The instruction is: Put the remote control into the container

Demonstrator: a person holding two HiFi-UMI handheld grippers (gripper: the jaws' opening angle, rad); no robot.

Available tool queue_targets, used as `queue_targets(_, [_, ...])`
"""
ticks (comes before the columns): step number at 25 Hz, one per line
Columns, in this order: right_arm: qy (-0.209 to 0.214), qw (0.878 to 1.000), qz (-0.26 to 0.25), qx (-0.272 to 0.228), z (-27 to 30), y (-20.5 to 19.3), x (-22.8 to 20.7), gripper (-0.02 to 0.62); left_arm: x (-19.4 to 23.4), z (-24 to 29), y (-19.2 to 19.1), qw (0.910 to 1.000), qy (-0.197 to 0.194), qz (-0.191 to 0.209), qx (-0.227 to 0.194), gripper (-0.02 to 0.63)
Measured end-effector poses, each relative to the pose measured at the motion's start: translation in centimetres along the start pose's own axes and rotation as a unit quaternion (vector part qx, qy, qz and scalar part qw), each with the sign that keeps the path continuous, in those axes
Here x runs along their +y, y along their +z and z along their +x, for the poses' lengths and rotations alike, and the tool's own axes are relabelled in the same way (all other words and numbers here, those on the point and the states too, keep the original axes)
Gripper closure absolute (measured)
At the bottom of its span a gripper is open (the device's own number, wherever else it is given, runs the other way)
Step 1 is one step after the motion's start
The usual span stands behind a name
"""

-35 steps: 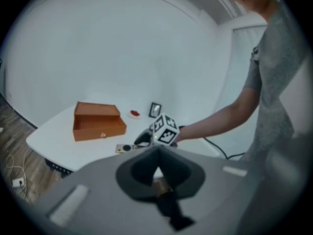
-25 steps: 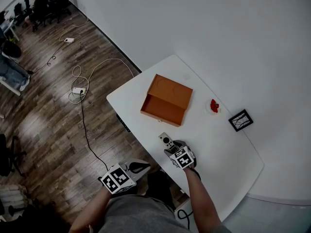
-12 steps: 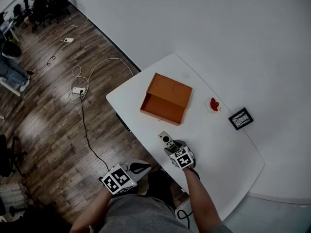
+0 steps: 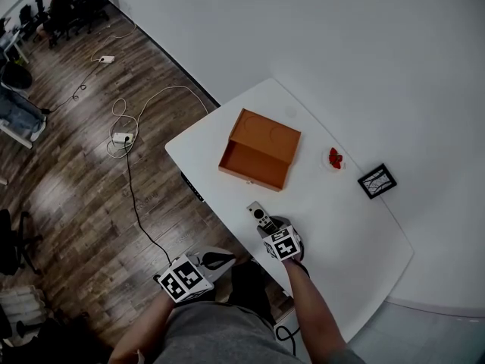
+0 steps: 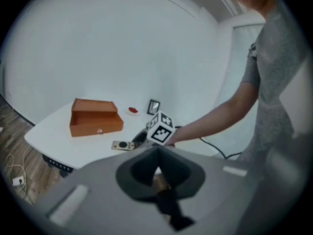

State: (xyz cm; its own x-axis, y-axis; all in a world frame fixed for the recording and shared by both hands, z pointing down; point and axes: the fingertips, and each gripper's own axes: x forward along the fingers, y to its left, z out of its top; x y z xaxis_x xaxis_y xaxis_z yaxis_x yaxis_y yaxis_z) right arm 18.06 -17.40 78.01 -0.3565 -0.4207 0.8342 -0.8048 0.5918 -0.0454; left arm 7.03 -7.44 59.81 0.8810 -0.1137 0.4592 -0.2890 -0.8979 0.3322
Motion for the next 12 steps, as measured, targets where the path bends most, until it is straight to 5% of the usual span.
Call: queue_targets(12, [-0.009, 1.0, 0.016, 0.011, -0.02, 0.02, 0.05, 0.382, 0.33, -0.43, -0.22, 1.0, 0.002, -0.005, -0.002, 0.607])
